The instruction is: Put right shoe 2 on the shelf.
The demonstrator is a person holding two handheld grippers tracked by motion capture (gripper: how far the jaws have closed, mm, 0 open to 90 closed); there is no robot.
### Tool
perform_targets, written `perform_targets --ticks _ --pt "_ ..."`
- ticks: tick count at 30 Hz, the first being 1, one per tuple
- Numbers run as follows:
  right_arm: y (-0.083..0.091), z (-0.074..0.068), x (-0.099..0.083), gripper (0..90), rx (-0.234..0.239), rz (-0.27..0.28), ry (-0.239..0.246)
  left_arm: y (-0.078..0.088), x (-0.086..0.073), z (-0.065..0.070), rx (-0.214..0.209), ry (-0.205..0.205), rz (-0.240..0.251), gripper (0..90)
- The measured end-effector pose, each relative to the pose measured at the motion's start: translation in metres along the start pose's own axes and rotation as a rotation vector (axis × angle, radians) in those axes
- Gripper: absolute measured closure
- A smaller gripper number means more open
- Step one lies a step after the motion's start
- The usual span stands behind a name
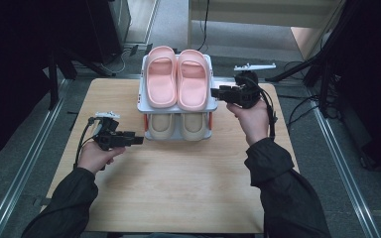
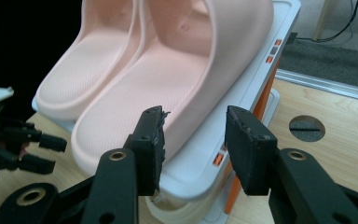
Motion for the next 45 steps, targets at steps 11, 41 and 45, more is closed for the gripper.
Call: perform_targets --ticks 11,41,45 --pt "0.017 -0.001 -0.038 51.0 0.029 -0.014 0.027 -0.012 0.005 0.006 -0.021 -0.014 0.003 42.2" --pt "0.007 -0.008 -0.151 44.8 0.133 -0.056 0.031 -0.022 0.005 0.014 0.0 -0.053 0.013 42.9" --pt "0.004 -0.009 -0.159 44.6 0.13 -0.082 0.042 -0.024 0.003 0.016 -0.006 -0.07 0.004 40.9"
Point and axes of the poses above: each handheld gripper's, and its own axes: y roughly backward along the jaws, x roughly out of its top, z roughly to its right, the point moved 8 cm from there along -y, roughly forward along the jaws, and after that the axes turned 7 degrees about z, right-handed, at the moved point
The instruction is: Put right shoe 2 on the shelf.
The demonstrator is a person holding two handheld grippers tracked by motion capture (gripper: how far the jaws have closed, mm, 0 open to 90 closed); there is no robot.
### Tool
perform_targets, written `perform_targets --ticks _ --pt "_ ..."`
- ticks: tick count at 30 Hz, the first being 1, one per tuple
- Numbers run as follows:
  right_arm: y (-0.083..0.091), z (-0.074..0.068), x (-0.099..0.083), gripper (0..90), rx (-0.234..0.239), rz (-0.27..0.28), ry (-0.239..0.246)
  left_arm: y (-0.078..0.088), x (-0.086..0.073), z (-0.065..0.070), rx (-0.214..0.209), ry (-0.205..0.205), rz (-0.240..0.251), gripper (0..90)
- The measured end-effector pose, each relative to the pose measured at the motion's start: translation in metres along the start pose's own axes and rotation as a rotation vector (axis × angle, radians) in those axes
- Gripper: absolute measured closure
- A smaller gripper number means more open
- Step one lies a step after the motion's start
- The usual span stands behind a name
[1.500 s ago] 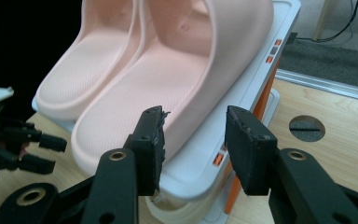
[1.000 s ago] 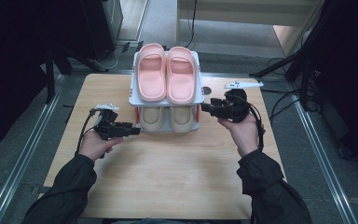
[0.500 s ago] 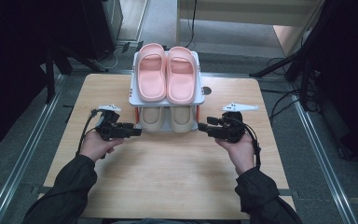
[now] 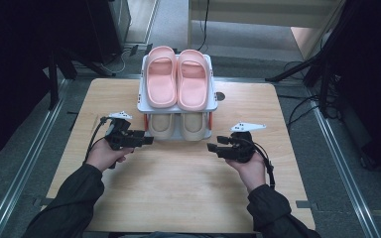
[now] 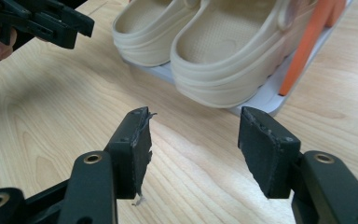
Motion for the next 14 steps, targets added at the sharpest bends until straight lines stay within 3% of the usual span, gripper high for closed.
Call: perform_targets --ticks 8,13,14 --pt "-0.009 -0.007 -0.006 41.9 0.022 -0.027 0.016 -0.003 -0.004 0.004 -0.004 -0.024 -0.02 39.1" --pt "-0.014 -0.011 -0.007 34.1 0.043 -0.037 0.02 -0.004 -0.006 0.008 -0.011 -0.023 -0.037 35.4" --pt "-0.016 -0.011 -0.007 29.9 0.02 -0.032 0.026 -0.004 -0.007 0.008 -0.008 -0.03 -0.043 35.1"
Point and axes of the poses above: each handheld gripper's, and its own axes: y roughly backward along the jaws, x roughly out of its top, z roughly to its right, the point moved 8 cm from there along -y, roughly forward along the jaws, and after that the axes turned 7 degrees about z, right-handed, at the moved point
